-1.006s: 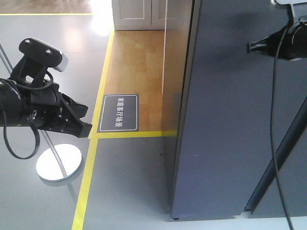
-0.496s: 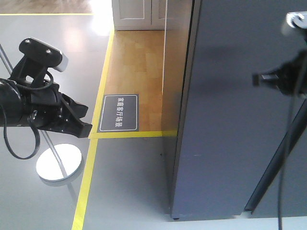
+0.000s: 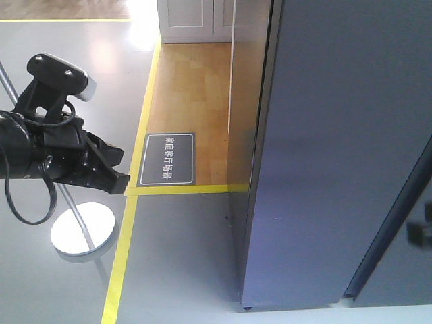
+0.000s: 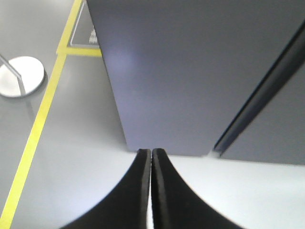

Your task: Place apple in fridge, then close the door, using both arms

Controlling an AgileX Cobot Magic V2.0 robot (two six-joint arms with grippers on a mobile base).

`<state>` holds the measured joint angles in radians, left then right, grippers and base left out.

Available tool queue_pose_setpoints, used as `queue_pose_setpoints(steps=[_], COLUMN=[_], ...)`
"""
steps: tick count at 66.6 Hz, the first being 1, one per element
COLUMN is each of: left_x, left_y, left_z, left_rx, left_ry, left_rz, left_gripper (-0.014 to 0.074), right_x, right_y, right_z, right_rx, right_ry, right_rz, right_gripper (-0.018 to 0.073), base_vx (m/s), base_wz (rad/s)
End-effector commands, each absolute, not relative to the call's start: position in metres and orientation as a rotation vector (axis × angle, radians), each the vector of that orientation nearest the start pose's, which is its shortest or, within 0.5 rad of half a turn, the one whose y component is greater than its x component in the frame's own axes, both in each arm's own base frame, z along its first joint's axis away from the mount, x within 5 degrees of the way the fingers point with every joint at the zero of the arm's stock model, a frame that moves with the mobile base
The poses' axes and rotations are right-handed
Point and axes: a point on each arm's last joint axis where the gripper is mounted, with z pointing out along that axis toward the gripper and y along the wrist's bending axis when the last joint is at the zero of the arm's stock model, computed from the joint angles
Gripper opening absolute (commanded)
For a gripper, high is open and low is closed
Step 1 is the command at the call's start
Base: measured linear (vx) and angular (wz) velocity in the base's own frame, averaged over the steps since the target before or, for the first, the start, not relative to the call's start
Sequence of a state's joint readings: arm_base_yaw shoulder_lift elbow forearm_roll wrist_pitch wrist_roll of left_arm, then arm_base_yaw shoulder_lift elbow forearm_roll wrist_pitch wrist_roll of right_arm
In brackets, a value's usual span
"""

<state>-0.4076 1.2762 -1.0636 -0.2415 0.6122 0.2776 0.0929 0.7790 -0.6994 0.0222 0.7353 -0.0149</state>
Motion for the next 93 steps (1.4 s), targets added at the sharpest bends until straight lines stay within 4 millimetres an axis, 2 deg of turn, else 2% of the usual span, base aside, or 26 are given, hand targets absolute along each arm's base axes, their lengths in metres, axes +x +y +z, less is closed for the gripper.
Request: queue_pose_setpoints(steps=[1, 9, 21, 54, 61, 76, 83, 93], left_x=[0.245, 0.245, 0.245, 0.245, 0.245, 0.235, 0.22, 0.185], left_y=[-0.12, -0.12, -0.12, -0.12, -0.116, -0.086, -0.066, -0.035], left_z=[0.354, 0.354, 0.354, 0.355, 0.356, 0.359, 0.355, 0.344], left_rx=[0.576, 0.576, 0.576, 0.575, 0.605, 0.486, 0.415, 0.292], left_ry=[2.124, 2.124, 2.124, 2.119, 2.101, 2.003, 1.985, 1.926], left_rz=[-0.349, -0.349, -0.349, -0.346, -0.285, -0.209, -0.17, -0.096], left_gripper=[-0.0006, -0.0006, -0.0006, -0.0006, -0.0006, -0.0006, -0.0006, -0.0006], right_x=[0.131, 0.115, 0.102, 0.099, 0.099, 0.099, 0.099, 0.099], right_y=[0.014, 0.012, 0.011, 0.011, 0.011, 0.011, 0.011, 0.011], right_z=[0.318, 0.313, 0.313, 0.312, 0.312, 0.312, 0.312, 0.312], right_rx=[-0.12, -0.121, -0.122, -0.123, -0.122, -0.122, -0.123, -0.124], right_ry=[2.23, 2.22, 2.209, 2.22, 2.219, 2.219, 2.22, 2.22], right_rz=[0.064, 0.062, 0.063, 0.063, 0.063, 0.063, 0.063, 0.062], right_gripper=[-0.0003, -0.0003, -0.0003, -0.0003, -0.0003, -0.0003, -0.0003, -0.0003], base_vx=[0.0, 0.0, 0.0, 0.0, 0.0, 0.0, 0.0, 0.0], base_wz=[0.0, 0.0, 0.0, 0.0, 0.0, 0.0, 0.0, 0.0])
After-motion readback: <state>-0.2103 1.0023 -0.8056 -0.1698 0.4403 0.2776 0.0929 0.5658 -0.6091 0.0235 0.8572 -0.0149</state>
